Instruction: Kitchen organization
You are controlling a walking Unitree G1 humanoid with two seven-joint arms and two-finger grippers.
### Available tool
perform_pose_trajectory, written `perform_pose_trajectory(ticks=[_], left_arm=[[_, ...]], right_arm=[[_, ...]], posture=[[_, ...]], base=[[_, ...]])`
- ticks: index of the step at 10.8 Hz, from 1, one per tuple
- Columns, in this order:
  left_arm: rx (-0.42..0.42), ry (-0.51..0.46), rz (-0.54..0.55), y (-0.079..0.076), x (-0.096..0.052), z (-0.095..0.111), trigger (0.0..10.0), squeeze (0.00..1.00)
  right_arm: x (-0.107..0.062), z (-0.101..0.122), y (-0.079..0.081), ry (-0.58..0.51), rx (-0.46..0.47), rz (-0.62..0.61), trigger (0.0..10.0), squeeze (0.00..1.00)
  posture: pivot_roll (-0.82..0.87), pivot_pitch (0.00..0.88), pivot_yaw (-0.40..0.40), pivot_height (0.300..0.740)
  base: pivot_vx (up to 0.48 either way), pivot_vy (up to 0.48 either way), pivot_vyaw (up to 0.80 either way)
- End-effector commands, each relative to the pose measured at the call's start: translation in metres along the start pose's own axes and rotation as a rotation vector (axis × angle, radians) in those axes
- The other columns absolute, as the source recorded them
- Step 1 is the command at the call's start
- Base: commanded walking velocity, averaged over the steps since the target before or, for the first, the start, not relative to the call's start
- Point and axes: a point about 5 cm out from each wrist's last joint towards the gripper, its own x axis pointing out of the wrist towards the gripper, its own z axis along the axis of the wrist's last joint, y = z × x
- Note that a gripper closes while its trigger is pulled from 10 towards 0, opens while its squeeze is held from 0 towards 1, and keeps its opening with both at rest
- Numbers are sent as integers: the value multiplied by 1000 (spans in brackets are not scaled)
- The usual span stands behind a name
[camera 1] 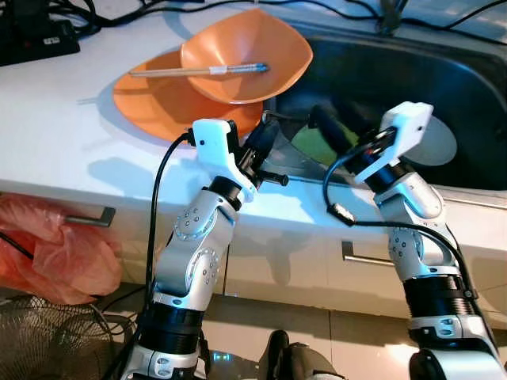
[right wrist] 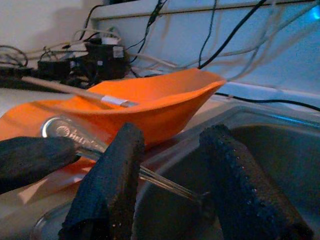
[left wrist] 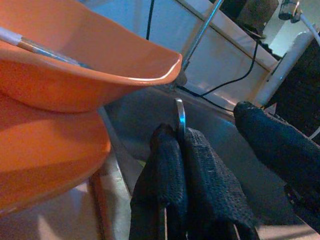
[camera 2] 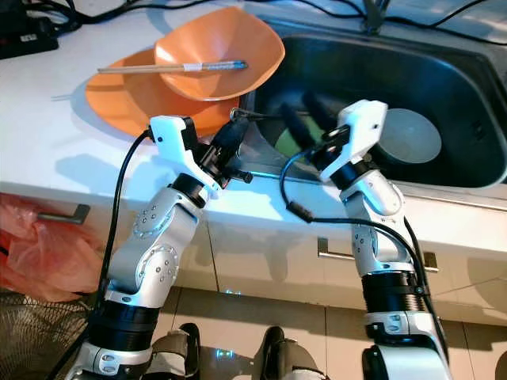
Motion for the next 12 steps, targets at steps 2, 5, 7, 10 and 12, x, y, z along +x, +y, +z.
perform_pose_trajectory(ticks=[2, 5, 7, 10, 12], left_arm=[[2, 8, -34, -8, 3, -3, 10000, 0], [7, 9, -38, -7, 3, -3, 10000, 0], [17, 8, -42, -8, 4, -1, 10000, 0], [33, 1, -55, -10, 5, 3, 10000, 0], [48, -2, -83, -14, 7, 6, 10000, 0]], right_arm=[[-4, 4, 1, 27, -94, 64, 10000, 0], [-6, 2, -1, 76, -207, 108, 10000, 0], [-6, 1, -3, 107, -326, 118, 10000, 0], [-7, -3, -3, 162, -522, 165, 10000, 0], [-5, -7, -6, 182, -596, 147, 10000, 0]], posture=[[210, 200, -80, 740], [207, 204, -78, 740], [210, 206, -79, 740], [210, 206, -78, 740], [212, 206, -77, 740]], base=[[0, 0, 0], [0, 0, 0], [0, 0, 0], [0, 0, 0], [0, 0, 0]])
